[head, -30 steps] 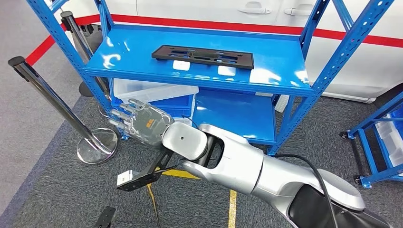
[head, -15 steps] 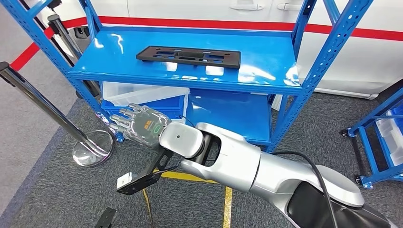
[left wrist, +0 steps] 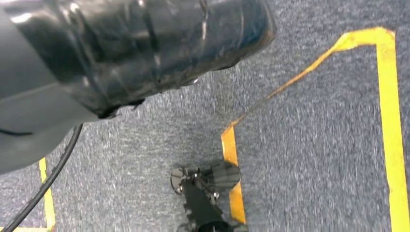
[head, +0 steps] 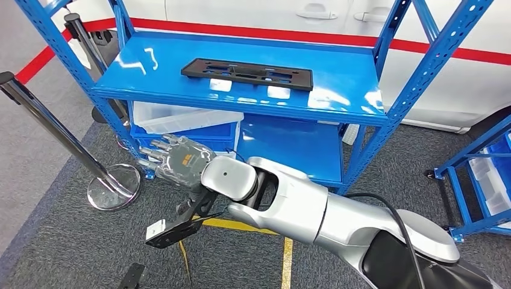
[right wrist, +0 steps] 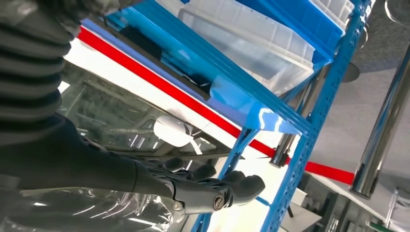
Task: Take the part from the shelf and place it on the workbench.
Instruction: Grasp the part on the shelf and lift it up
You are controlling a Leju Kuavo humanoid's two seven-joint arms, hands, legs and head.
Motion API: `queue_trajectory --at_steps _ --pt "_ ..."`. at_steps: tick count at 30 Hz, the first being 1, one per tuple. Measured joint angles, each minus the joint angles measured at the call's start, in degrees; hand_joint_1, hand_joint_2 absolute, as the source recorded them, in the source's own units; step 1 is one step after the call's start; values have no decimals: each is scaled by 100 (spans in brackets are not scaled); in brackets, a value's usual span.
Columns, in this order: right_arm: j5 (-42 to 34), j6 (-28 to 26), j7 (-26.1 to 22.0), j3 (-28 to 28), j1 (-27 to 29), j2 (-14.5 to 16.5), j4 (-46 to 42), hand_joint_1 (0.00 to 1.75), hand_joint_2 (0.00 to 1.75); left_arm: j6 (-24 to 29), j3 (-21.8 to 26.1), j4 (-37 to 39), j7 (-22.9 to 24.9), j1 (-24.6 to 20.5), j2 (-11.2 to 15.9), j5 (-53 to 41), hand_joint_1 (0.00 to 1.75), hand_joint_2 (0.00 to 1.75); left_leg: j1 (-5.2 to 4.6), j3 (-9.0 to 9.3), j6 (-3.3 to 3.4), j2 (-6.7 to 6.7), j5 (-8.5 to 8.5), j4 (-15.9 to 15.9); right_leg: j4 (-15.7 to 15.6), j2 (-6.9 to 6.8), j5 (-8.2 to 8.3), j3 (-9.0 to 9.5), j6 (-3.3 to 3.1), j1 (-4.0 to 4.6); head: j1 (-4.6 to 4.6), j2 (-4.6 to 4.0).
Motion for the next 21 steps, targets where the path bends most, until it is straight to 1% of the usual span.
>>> queue_trajectory --at_steps 1,2,3,4,5,6,8,9,10,11,12,13,14,15,16,17,18,19,20,21 --pt "0 -1 -1 4 0 -1 8 0 0 -1 0 0 0 1 -2 0 0 0 5 0 -16 -5 -12 18 -294 -2 183 151 2 -11 1 0" --pt "0 -2 -2 7 -2 -1 14 0 0 -1 0 0 0 1 -3 -1 0 0 10 -4 -37 -10 -29 42 -669 -5 343 340 -5 -18 1 0" --pt "0 -4 -4 7 -4 2 16 0 0 -1 0 0 1 -1 -5 -1 0 0 0 -19 -66 -17 -50 81 -1001 -6 449 512 -20 -16 -2 0" --pt "0 -6 -5 8 -5 5 19 0 0 -1 0 0 1 -1 -5 -1 0 0 -7 -35 -97 -21 -65 107 -1217 -6 496 621 -44 -9 -6 0" --pt "0 -8 -6 8 -5 8 24 0 0 -1 0 1 1 -1 -5 -1 0 0 -13 -50 -126 -22 -70 119 -1302 -2 486 660 -74 4 -9 0" --pt "1 -15 -6 9 -5 10 30 0 0 -2 0 1 2 0 -5 -1 0 0 -18 -57 -156 -23 -68 119 -1320 2 489 667 -103 16 -13 0" --pt "11 -61 -6 11 -5 10 39 0 0 -4 0 2 -2 2 -6 -3 0 0 0 -66 -210 -19 -102 132 -1362 3 516 685 -171 2 -17 0" --pt "33 -123 -5 11 -5 10 39 0 0 -7 0 2 -5 0 -7 -7 0 0 5 -113 -235 -16 -185 249 -1391 -1 529 703 -201 -11 -29 0" --pt "71 -216 0 11 -1 10 37 0 0 -10 0 2 -9 -2 -7 -13 0 0 10 -217 -259 -14 -320 483 -1415 -5 538 721 -227 -23 -38 0" --pt "123 -339 8 11 13 9 36 0 0 -13 -1 2 -10 -1 -8 -26 0 0 13 -367 -280 -11 -483 817 -1422 -7 536 730 -241 -20 -49 0" --pt "182 -483 17 11 38 6 34 0 44 -15 -2 2 -9 3 -8 -44 0 0 14 -551 -297 -11 -638 1198 -1422 -7 533 732 -254 -17 -54 0" --pt "232 -617 27 10 74 2 33 0 87 -16 -3 2 -7 9 -8 -61 0 0 15 -707 -309 -11 -725 1500 -1421 -5 528 735 -260 -13 -52 0" --pt "273 -717 44 10 110 -1 32 0 131 -17 -4 2 -2 16 -9 -74 0 0 16 -783 -315 -11 -707 1624 -1419 -1 523 739 -264 -11 -53 0" --pt "306 -779 69 8 136 -3 30 0 175 -18 -4 2 3 19 -9 -81 0 0 18 -759 -315 -11 -586 1535 -1416 4 517 747 -264 -12 -53 -1" --pt "337 -815 105 4 149 -3 26 0 175 -19 -4 2 7 17 -9 -82 0 0 21 -635 -310 -11 -387 1245 -1413 10 507 759 -260 -13 -53 -1" --pt "385 -852 149 -8 151 -1 22 0 175 -21 -5 2 9 13 -9 -83 0 0 22 -459 -298 -11 -195 847 -1409 15 494 772 -248 -12 -53 -1" --pt "456 -923 192 -27 149 1 18 0 175 -26 -7 2 9 7 -8 -83 0 0 11 -284 -282 -14 -69 484 -1402 20 480 777 -231 -3 -54 -1" --pt "541 -1019 229 -51 149 2 13 0 175 -30 -11 2 9 0 -8 -83 0 0 -1 -164 -260 -18 -8 237 -1402 24 472 778 -207 7 -53 0" --pt "629 -1118 255 -74 152 2 9 0 131 -34 -15 2 9 -5 -9 -83 0 0 -15 -104 -236 -24 -10 115 -1405 26 468 777 -184 15 -52 -1" --pt "702 -1193 271 -91 156 2 5 0 87 -36 -20 2 10 -5 -9 -83 0 0 -29 -86 -209 -30 -26 92 -1413 27 469 777 -160 21 -50 -1"
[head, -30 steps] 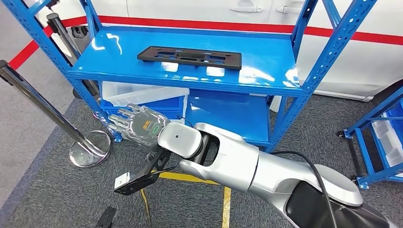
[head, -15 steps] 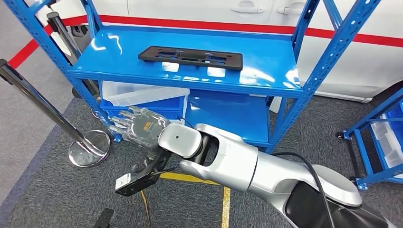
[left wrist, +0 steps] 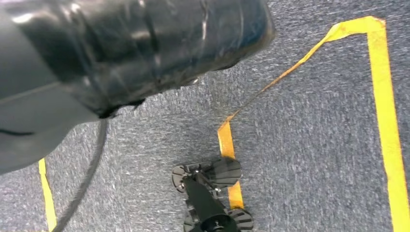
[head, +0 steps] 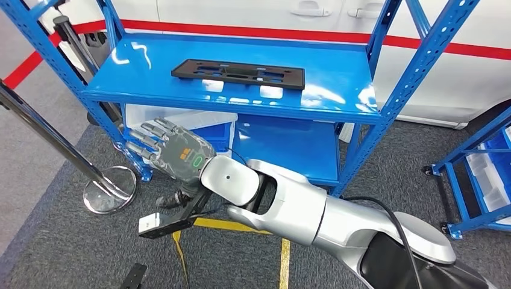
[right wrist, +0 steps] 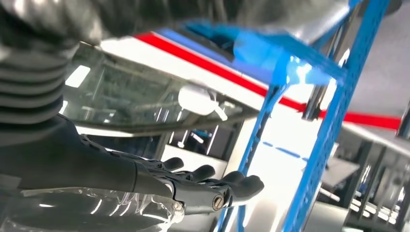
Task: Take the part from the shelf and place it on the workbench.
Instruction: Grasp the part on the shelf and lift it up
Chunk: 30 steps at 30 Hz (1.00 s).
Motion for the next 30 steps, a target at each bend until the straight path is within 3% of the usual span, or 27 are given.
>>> queue_trajectory --at_steps 2,4,6,7,8,9,11,12,14,16,18,20,22,23,24,27,28,30 --pt "83 -53 7 -27 15 0 -9 0 0 0 -5 0 8 4 -3 2 0 0 22 21 69 2 11 -31 27 -8 -42 -4 60 3 6 0" --pt "147 -76 31 -68 37 2 -16 0 87 0 -19 0 14 1 -8 4 0 0 43 56 144 12 23 -72 349 -22 -244 -147 108 6 18 0" --pt "263 -142 123 -105 78 5 -17 0 175 1 -38 0 15 -4 -11 7 0 0 28 64 190 18 12 -70 1069 -29 -563 -508 122 2 30 -1" --pt "343 -180 192 -119 107 7 -14 0 175 2 -44 0 16 -2 -11 9 0 0 20 66 202 17 3 -64 1399 -30 -658 -689 122 1 32 -1" --pt "425 -207 259 -132 133 7 -7 0 131 3 -48 0 16 0 -13 13 0 0 14 70 210 15 -7 -57 1566 -30 -651 -798 117 2 33 -1" --pt "507 -229 321 -151 151 7 2 0 87 4 -54 0 16 2 -15 15 0 0 10 77 214 10 -21 -45 1506 -30 -529 -797 105 3 33 0" --pt "658 -254 428 -206 156 9 25 0 0 4 -72 0 16 3 -25 16 0 0 7 98 204 -5 -61 -15 855 -30 -118 -532 56 11 34 1" --pt "731 -259 475 -234 150 14 39 0 0 3 -80 0 17 1 -30 16 0 0 -6 99 184 -13 -86 11 494 -29 28 -362 29 24 33 1" --pt "863 -259 567 -276 140 27 91 0 0 3 -94 0 17 1 -38 11 0 0 -19 82 134 -19 -112 34 103 -20 109 -180 -9 47 27 1" --pt "956 -253 633 -306 133 49 184 0 87 22 -115 0 5 -2 -39 7 0 0 -17 78 76 -19 -114 21 41 -7 99 -147 -39 44 25 1" --pt "996 -231 661 -332 111 90 294 0 87 53 -130 0 -11 -13 -41 4 0 0 -9 48 15 -8 -205 124 -25 -8 114 -100 -81 14 12 1" --pt "1001 -179 667 -343 76 148 410 0 0 77 -133 0 -18 -31 -39 7 0 0 4 -196 -45 2 -472 641 -58 -18 112 -60 -113 -5 -13 1" --pt "1017 -119 667 -345 77 192 540 0 0 86 -135 0 -14 -37 -32 12 0 0 20 -563 -95 3 -705 1326 -55 -22 97 -50 -136 -2 -23 0" --pt "1034 -99 667 -345 89 208 607 0 0 86 -136 0 -11 -30 -31 13 0 0 28 -666 -112 3 -691 1476 -53 -21 89 -44 -140 0 -23 0" --pt "1053 -90 667 -345 99 222 671 0 0 85 -137 0 -9 -25 -31 13 0 0 36 -667 -122 4 -574 1417 -49 -18 80 -35 -139 0 -23 1" --pt "1083 -85 672 -345 97 281 831 0 0 86 -139 0 -7 -33 -32 13 0 0 41 -212 -112 7 -38 379 -30 -5 22 6 -95 2 -22 0" --pt "1084 -85 671 -345 92 304 874 0 0 86 -140 0 -5 -43 -32 13 0 0 26 -82 -78 4 28 113 -34 -2 6 12 -65 7 -22 0" --pt "1077 -68 654 -345 86 345 960 0 0 87 -143 0 2 -48 -33 15 0 0 -9 6 13 -7 -8 -55 -33 2 15 29 -5 21 -18 1"
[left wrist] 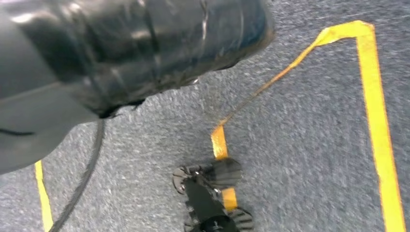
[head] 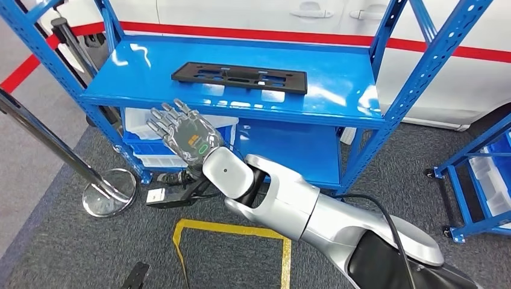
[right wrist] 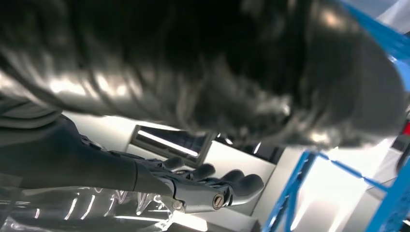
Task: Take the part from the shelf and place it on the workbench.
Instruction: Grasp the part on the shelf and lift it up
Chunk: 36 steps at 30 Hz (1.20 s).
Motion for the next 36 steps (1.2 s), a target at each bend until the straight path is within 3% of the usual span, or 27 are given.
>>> queue_trajectory --at_steps 2,4,6,8,9,11,12,14,17,19,21,23,24,25,26,28,29,30,33,34,36 --pt "-9 39 -24 0 -5 44 90 0 0 8 -1 0 11 13 -1 3 0 0 16 55 88 -4 -6 -35 53 -5 -17 11 57 4 8 0" --pt "-11 80 -41 0 -19 93 181 0 0 15 -2 0 19 18 -2 6 0 0 36 132 162 -1 -23 -57 387 -19 -185 -150 103 2 20 0" --pt "-16 114 -68 1 -6 130 263 0 0 15 -2 0 23 17 -2 9 0 0 30 184 215 1 -66 -60 1099 -29 -459 -553 127 -10 28 0" --pt "-24 139 -99 2 35 141 344 0 0 16 -2 0 28 28 -2 15 0 0 22 252 234 -3 -123 -57 1588 -30 -538 -903 131 -15 28 0" --pt "-31 148 -110 2 51 145 383 0 0 16 -2 0 30 37 -2 20 0 0 21 298 231 -9 -159 -55 1542 -30 -420 -940 122 -15 28 0" --pt "-58 161 -131 2 62 161 445 0 0 16 -2 0 31 48 -7 39 0 0 21 417 203 -21 -252 -54 870 -31 73 -725 77 -6 30 0" --pt "-78 167 -137 2 59 172 468 0 0 15 -2 0 31 47 -10 49 0 0 17 469 177 -25 -300 -51 500 -30 229 -586 50 12 26 -1" --pt "-110 183 -145 2 54 201 513 0 0 15 -3 0 32 41 -14 61 0 0 9 526 108 -23 -376 -44 74 -27 308 -404 -14 43 19 -1" --pt "-119 186 -146 2 42 238 573 0 0 15 -5 0 32 40 -16 64 0 0 4 574 29 -5 -418 13 -16 -15 252 -282 -113 34 14 0" --pt "-114 176 -143 2 14 261 600 0 87 15 -7 0 31 34 -22 63 0 0 14 393 -12 6 -487 377 -71 -16 212 -157 -169 6 -1 0" --pt "-110 177 -123 2 2 277 628 0 175 16 -12 0 31 26 -27 68 0 0 25 -49 -60 10 -682 1059 -100 -20 147 -62 -201 -2 -17 0" --pt "-95 194 -22 2 22 280 666 0 175 22 -20 0 31 47 -27 90 0 0 34 -443 -98 11 -805 1459 -100 -11 59 36 -201 -1 -19 0" --pt "-74 210 61 2 31 280 688 0 175 28 -22 0 31 63 -27 101 0 0 37 -518 -105 11 -714 1389 -92 -1 9 100 -196 -2 -19 0" --pt "-41 232 146 2 32 280 709 0 175 37 -23 0 31 78 -26 111 0 0 40 -505 -105 11 -494 1138 -82 11 -48 176 -184 -3 -17 0" --pt "3 259 222 2 28 280 729 0 175 46 -23 1 32 88 -24 116 0 0 42 -431 -97 12 -176 769 -72 15 -114 246 -167 -5 -20 0" --pt "104 339 322 4 14 272 765 0 175 67 -28 14 42 94 -21 124 0 0 12 -294 -54 12 198 212 -34 18 -232 354 -113 2 -27 -1" --pt "150 385 351 5 9 266 781 0 175 80 -32 20 51 90 -21 126 0 0 -8 -269 -16 11 264 98 -20 20 -278 371 -81 7 -35 -1" --pt "188 424 371 7 2 258 796 0 175 92 -36 26 62 86 -22 127 0 0 -28 -269 21 8 224 97 -11 27 -310 383 -50 13 -34 -1" --pt "255 488 399 7 -33 239 819 0 175 111 -39 26 80 75 -25 126 0 0 2 -232 112 19 240 52 95 16 -455 339 38 22 -19 0" --pt "267 519 401 7 -45 234 825 0 175 114 -39 26 80 66 -26 125 0 0 16 -212 142 24 231 30 296 2 -566 236 63 23 -10 0" --pt "254 648 388 7 -44 220 848 0 175 119 -39 26 76 48 -26 125 0 0 13 -179 199 26 190 22 993 -21 -841 -164 96 11 7 0"
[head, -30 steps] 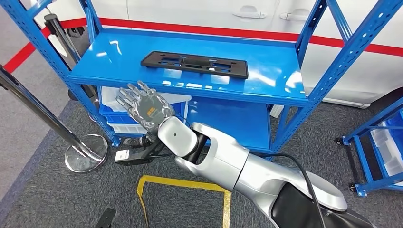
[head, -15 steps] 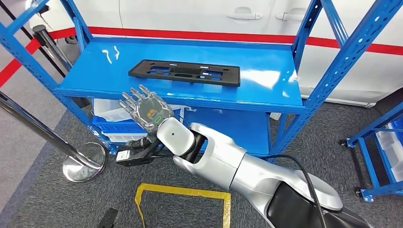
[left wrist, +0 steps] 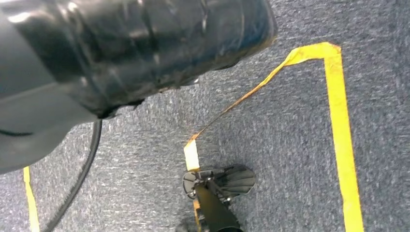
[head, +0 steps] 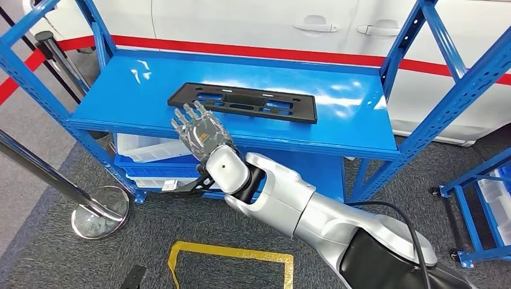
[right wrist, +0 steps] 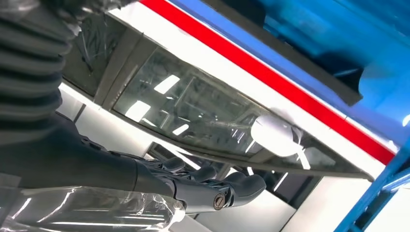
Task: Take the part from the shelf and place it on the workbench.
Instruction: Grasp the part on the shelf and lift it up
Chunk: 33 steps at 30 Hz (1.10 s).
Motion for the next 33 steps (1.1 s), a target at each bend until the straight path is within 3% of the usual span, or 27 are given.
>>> queue_trajectory --at_steps 1,2,3,6,8,12,14,16,17,18,20,22,24,28,30,32,33 --pt "-41 95 -16 0 11 -9 23 0 175 4 0 0 -7 -2 1 1 0 0 -3 16 16 -1 -25 6 351 -1 -81 -230 7 -7 1 0" --pt "-96 193 -31 0 21 -21 54 0 175 7 0 0 -16 1 1 2 0 0 -6 39 24 -5 -56 15 557 -1 -61 -402 9 -11 2 0" --pt "-157 273 -42 0 25 -33 92 0 175 9 0 0 -28 6 2 3 0 0 -7 70 24 -10 -90 25 553 -2 78 -480 2 -13 3 0" --pt "-281 379 -27 -1 -16 -72 208 0 175 10 0 0 -44 9 -1 13 0 0 -17 176 -6 -29 -195 55 -388 -3 799 -222 -67 8 1 0" --pt "-366 488 -3 -7 -56 -99 292 0 175 14 -1 0 -31 5 -6 21 0 0 -30 192 -46 -37 -227 65 -845 -1 936 -41 -113 33 -5 0" --pt "-385 650 126 -32 -111 -173 471 0 175 36 -2 0 2 10 -4 18 0 0 -20 172 -162 -29 -306 115 -1010 15 913 60 -180 8 -9 0" --pt "-267 686 275 -33 -158 -217 542 0 175 42 -2 0 3 3 2 8 0 0 -9 -34 -216 -18 -561 573 -1060 11 923 107 -213 -28 -27 0" --pt "-171 717 405 -33 -181 -305 619 0 175 48 -2 0 3 4 5 2 0 0 6 -402 -263 -16 -822 1295 -1058 2 911 123 -229 -32 -34 0" --pt "-147 719 443 -33 -180 -361 659 0 175 49 -2 0 2 13 5 1 0 0 17 -532 -281 -15 -842 1510 -1053 -2 902 129 -233 -32 -33 0" --pt "-134 718 465 -33 -179 -419 696 0 175 49 -2 0 1 24 5 -1 0 0 28 -568 -296 -14 -756 1522 -1045 -2 890 135 -232 -33 -32 0" --pt "-126 690 503 -33 -181 -502 751 0 175 49 -2 0 -1 35 8 -3 0 0 54 -337 -313 -10 -353 939 -1018 12 854 153 -211 -44 -33 0" --pt "-120 584 584 -40 -187 -560 784 0 175 47 -7 0 -2 20 9 -4 0 0 38 -22 -293 -17 -110 272 -989 34 817 152 -163 -35 -40 0" --pt "-105 458 661 -54 -190 -614 802 0 175 38 -20 0 3 -2 8 -6 0 0 8 83 -239 -28 -124 59 -982 43 809 135 -113 -21 -40 0" --pt "-88 358 712 -87 -184 -697 818 0 175 -1 -50 0 3 10 7 -1 0 0 32 123 -130 -22 -131 7 -917 26 737 114 -28 -23 -22 0" --pt "-88 327 723 -115 -178 -720 820 0 175 -22 -53 0 -20 8 6 4 0 0 46 171 -53 -12 -140 -29 -442 6 498 -112 15 -27 -5 0" --pt "-88 286 722 -134 -144 -731 829 0 175 -40 -59 0 -51 -4 6 6 0 0 34 201 2 -10 -171 -31 328 -3 235 -529 29 -29 6 0" --pt "-88 261 721 -138 -116 -734 837 0 175 -47 -63 0 -61 -4 6 9 0 0 31 220 11 -12 -189 -29 576 -4 207 -687 29 -31 7 0"
